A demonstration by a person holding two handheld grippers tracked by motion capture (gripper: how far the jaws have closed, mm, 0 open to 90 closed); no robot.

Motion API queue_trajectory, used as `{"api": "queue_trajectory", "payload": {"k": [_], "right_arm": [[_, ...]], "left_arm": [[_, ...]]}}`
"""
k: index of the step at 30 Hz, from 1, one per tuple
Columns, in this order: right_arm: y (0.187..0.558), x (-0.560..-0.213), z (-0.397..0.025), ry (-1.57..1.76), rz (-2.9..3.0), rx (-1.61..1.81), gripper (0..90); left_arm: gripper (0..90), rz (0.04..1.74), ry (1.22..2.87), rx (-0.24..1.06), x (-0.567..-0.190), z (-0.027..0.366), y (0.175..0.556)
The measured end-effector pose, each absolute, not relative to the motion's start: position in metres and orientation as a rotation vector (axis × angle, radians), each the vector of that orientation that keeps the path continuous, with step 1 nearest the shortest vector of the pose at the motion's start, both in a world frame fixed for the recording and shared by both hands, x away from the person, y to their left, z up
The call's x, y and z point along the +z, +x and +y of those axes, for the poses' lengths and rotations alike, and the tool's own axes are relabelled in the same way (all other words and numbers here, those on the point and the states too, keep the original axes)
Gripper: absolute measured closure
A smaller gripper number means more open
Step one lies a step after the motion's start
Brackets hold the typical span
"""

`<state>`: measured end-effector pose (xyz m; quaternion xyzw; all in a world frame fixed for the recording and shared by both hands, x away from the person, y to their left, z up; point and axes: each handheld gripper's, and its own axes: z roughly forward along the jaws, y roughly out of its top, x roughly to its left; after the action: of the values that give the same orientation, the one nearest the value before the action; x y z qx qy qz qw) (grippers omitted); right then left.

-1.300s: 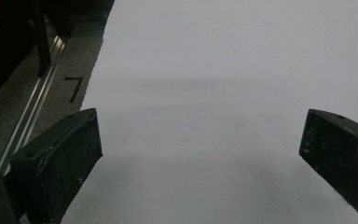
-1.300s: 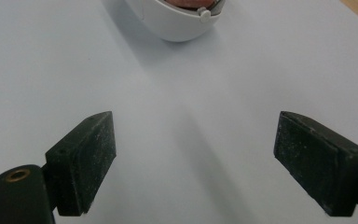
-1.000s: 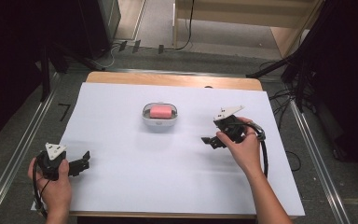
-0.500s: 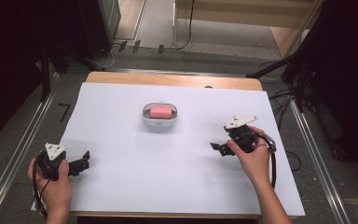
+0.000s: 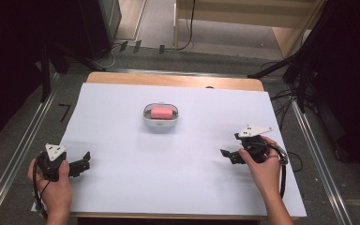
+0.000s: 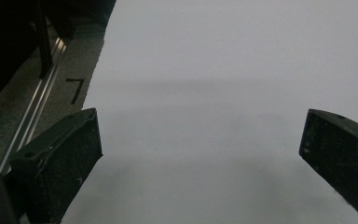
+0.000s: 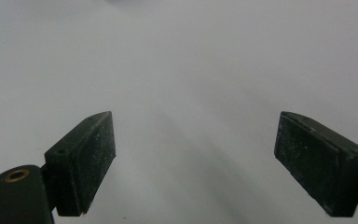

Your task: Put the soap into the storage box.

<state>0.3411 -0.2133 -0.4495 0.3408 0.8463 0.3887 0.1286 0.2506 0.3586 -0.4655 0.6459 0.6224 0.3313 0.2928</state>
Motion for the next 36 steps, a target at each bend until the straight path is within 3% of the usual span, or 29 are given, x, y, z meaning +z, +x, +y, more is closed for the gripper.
{"api": "queue_trajectory", "payload": {"k": [36], "right_arm": [[0.277, -0.487, -0.296, 1.194, 2.257, 1.196, 12.9]], "left_arm": [[0.0, 1.657, 1.726, 0.882, -0.466, 0.358, 0.251]]}}
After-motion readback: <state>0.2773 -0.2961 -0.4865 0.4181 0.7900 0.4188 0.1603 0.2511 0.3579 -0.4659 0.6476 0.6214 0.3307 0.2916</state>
